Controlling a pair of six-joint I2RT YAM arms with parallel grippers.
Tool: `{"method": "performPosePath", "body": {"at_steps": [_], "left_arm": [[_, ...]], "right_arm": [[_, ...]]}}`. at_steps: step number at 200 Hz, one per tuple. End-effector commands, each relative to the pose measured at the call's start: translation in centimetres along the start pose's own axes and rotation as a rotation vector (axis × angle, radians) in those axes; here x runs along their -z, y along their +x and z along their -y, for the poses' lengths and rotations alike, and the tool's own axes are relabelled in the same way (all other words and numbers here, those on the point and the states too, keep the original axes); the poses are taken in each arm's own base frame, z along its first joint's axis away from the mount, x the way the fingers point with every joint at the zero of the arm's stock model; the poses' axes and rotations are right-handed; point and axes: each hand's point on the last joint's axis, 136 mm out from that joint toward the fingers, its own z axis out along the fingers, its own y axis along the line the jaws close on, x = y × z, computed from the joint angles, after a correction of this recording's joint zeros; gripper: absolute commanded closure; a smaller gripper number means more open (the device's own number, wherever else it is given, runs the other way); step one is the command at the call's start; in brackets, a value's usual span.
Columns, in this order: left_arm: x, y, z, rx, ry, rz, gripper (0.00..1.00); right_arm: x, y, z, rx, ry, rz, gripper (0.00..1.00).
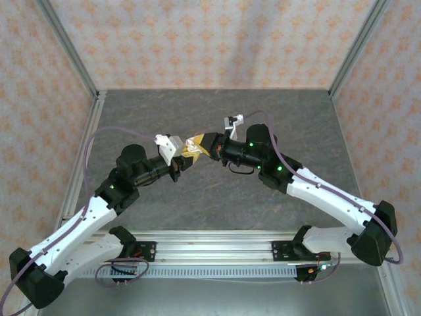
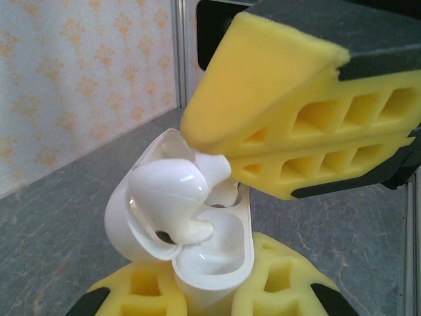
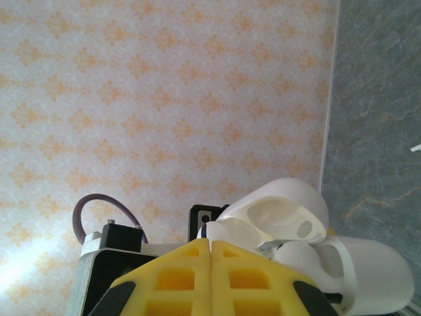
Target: Insert wireless bluetooth earbuds into charging case
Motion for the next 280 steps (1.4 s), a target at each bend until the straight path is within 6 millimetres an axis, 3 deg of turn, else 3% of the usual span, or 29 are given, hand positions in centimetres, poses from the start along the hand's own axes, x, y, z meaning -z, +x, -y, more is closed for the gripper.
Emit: {"method": "performPosePath", "body": {"at_steps": [1,108,199,280], "left_arm": [[0.4,-2.0,0.1,-0.030,-0.006,0.077,1.00],[0.8,-2.3,-2.2,-0.003,-0.143,0.135,1.00],[0.8,-1.9,-2.5,0.006,-0.165,0.140,1.00],[1.1,-2.0,-2.6,0.004,-0.176,0.150,1.00]], "right_arm": [[0.5,-0.7,-2.0,-0.019,-0.091,0.046,1.00],[0.5,-1.0,-2.0,-0.076,-0.139,0.076,1.00],[-1.2,0.0,-2.0,-0.116,-0.180,0.044,1.00],[-1.8,0.1,-0.4,-0.163,-0.176,0.053,1.00]]}}
